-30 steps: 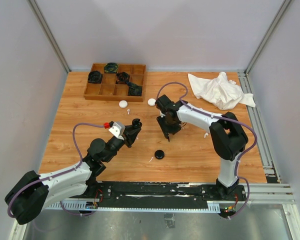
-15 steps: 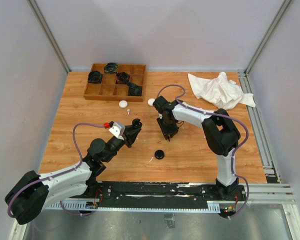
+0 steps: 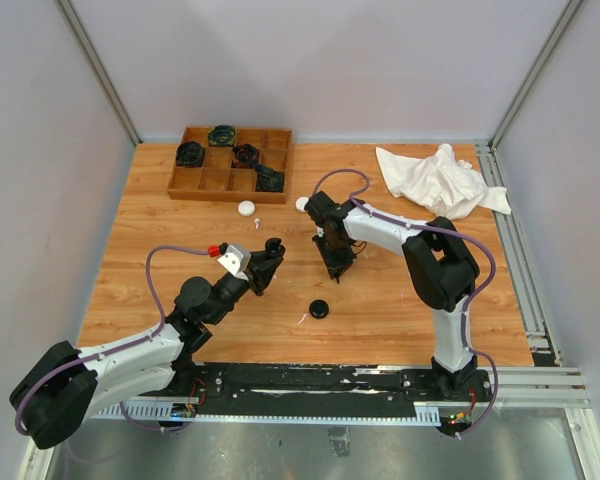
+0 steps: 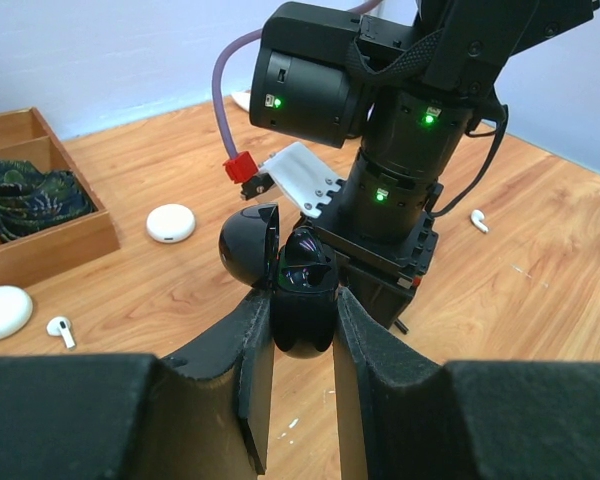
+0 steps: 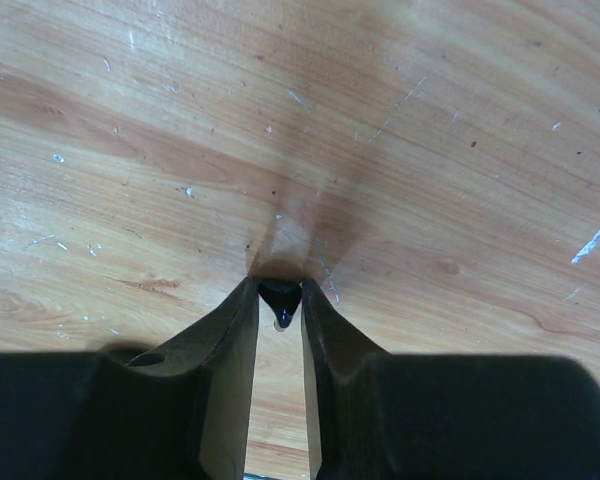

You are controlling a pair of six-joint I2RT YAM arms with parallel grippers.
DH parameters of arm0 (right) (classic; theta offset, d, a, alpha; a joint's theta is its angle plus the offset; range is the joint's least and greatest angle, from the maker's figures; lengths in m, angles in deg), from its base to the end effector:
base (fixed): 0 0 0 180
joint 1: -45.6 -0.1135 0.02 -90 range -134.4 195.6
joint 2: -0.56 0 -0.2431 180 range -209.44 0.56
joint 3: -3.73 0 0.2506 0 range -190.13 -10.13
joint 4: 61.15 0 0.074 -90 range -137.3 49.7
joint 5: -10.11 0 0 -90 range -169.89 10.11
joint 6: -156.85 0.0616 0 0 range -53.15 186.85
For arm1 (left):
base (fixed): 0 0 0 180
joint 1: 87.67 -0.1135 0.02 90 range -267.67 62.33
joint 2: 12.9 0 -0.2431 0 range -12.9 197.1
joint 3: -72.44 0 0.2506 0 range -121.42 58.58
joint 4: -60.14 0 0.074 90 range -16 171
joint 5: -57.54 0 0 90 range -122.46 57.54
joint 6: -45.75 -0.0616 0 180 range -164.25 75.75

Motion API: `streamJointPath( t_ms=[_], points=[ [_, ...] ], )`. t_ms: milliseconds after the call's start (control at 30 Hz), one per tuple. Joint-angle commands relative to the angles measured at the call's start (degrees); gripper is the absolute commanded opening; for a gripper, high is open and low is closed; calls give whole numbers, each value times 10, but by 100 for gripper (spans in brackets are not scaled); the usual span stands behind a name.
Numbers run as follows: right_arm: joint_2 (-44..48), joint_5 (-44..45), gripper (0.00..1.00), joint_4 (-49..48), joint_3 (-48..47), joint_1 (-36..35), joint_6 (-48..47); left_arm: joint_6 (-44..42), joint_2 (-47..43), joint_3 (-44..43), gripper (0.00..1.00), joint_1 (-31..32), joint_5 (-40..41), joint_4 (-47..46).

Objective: Insert the wireless bluetooth earbuds into the charging case
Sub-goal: Pick up the earbud from the center of the board.

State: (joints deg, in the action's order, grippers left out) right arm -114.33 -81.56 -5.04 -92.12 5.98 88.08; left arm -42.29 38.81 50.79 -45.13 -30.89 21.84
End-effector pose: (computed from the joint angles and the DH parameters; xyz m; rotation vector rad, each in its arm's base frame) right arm 0.3023 0.2526 0.1212 -0.4727 2.8855 0.2297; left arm 0.1636 -0.1478 0.1982 0.4833 1.3736 -0.6184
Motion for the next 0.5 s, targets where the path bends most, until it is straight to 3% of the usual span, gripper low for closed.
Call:
streamJointPath(
  t_ms=[0, 467],
  points=[
    [-3, 7, 20, -10, -2, -5, 0, 8, -5, 2, 0, -3, -5, -21],
    [192, 0, 13, -154, 109, -7, -49, 17, -4, -5, 0, -4, -25, -36]
  ],
)
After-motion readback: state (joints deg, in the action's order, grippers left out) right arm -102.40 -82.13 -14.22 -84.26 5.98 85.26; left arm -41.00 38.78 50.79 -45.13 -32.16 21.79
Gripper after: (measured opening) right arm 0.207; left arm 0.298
